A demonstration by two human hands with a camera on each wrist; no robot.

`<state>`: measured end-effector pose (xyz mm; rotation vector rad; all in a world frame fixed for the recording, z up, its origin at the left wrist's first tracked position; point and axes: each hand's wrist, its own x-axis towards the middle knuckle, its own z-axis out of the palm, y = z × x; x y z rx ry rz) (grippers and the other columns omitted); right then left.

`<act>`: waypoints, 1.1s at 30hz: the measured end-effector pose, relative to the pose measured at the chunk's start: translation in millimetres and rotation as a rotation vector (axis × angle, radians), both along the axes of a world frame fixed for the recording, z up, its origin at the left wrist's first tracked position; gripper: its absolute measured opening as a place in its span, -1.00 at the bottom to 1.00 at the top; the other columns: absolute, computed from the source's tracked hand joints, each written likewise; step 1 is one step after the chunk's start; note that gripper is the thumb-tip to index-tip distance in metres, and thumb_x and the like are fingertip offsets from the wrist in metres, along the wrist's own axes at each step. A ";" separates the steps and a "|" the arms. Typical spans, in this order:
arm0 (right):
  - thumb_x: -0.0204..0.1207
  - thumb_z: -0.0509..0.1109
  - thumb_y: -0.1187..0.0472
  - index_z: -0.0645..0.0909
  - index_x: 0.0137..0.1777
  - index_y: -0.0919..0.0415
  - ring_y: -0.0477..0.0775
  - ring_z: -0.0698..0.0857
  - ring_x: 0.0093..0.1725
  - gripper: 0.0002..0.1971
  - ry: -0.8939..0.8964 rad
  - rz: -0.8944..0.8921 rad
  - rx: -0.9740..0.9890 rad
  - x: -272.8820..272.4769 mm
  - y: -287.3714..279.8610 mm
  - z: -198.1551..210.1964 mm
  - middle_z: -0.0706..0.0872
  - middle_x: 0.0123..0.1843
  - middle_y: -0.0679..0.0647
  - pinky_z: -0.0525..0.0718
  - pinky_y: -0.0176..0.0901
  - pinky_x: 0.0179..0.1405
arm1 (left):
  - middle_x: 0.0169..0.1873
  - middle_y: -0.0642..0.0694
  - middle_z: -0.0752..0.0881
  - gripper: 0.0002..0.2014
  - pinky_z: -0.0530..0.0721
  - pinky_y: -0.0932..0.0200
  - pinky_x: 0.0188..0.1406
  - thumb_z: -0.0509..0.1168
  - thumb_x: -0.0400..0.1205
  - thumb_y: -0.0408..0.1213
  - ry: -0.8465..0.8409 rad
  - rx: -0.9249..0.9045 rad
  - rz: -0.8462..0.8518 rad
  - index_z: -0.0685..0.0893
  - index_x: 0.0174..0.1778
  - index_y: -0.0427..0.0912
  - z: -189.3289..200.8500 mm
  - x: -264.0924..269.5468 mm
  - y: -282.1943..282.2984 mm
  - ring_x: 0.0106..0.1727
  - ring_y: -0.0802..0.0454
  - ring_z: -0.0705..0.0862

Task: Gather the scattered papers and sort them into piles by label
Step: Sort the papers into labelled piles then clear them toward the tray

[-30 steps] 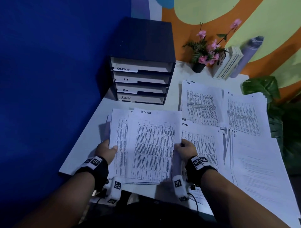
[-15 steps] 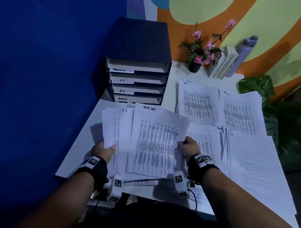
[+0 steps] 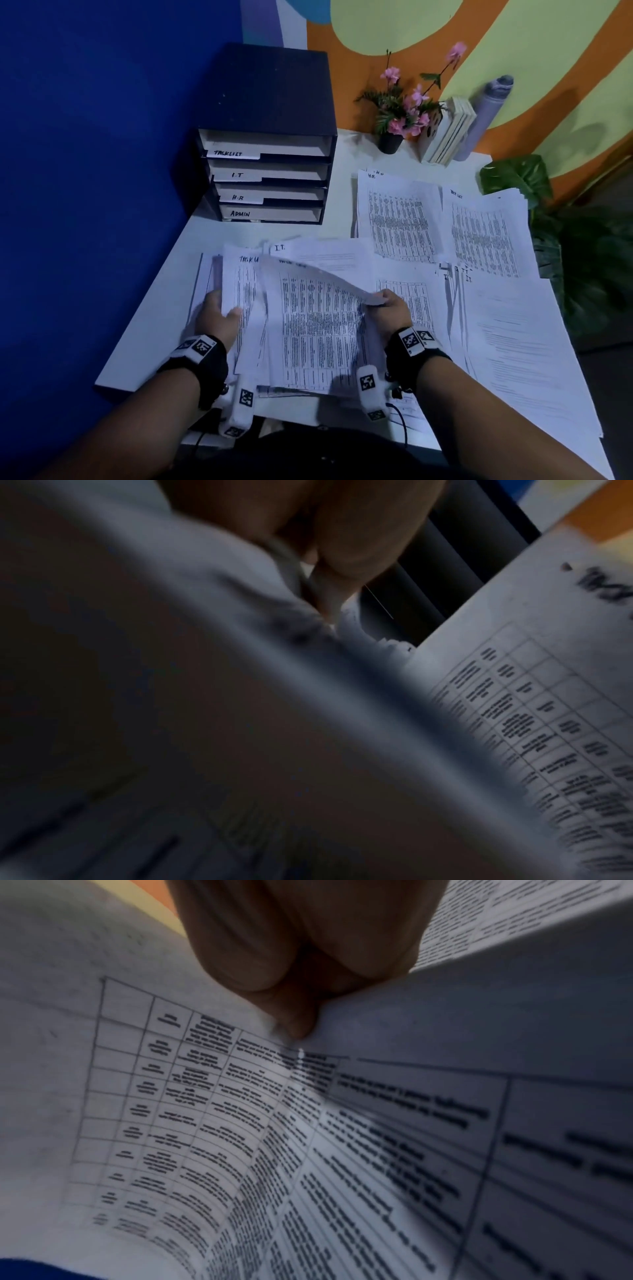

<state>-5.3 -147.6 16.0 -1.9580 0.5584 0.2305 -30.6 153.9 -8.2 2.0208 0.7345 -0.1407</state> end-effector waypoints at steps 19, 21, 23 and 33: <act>0.50 0.34 0.39 0.55 -0.34 0.09 0.14 0.59 -0.38 -0.77 0.058 -0.071 0.153 -12.9 3.6 -18.8 0.64 -0.36 0.23 0.60 0.07 -0.38 | -0.32 -0.15 0.61 -0.64 0.44 0.18 -0.22 0.45 0.54 -0.07 0.043 -0.192 -0.178 0.66 -0.26 -0.37 -28.7 -6.7 -4.2 -0.26 -0.02 0.55; 0.41 0.35 0.30 0.55 -0.30 0.03 0.19 0.64 -0.39 -0.85 0.120 -0.081 0.201 -11.8 1.7 -22.4 0.68 -0.32 0.25 0.71 0.27 -0.29 | -0.39 -0.10 0.52 -0.61 0.40 0.18 -0.26 0.47 0.49 0.03 0.052 -0.120 -0.175 0.55 -0.34 -0.23 -28.5 -6.0 1.5 -0.33 0.01 0.46; 0.35 0.36 0.24 0.52 -0.33 -0.03 0.23 0.68 -0.35 -0.86 0.132 -0.089 0.186 -9.7 -3.0 -33.7 0.71 -0.27 0.25 0.75 0.44 -0.24 | -0.37 -0.02 0.53 -0.52 0.42 0.19 -0.28 0.47 0.36 0.24 0.077 -0.085 -0.161 0.55 -0.31 -0.13 -27.3 -4.3 6.7 -0.34 0.06 0.46; 0.59 0.33 0.36 0.48 -0.14 0.21 0.30 0.75 -0.27 -0.89 0.165 -0.168 0.136 -9.6 2.2 -26.5 0.72 -0.18 0.30 0.81 0.30 -0.27 | 0.13 -0.11 0.75 -0.38 0.66 0.07 0.22 0.58 0.38 -0.03 0.126 -0.099 -0.219 0.63 0.31 -0.19 -25.4 -9.1 4.5 0.18 -0.09 0.71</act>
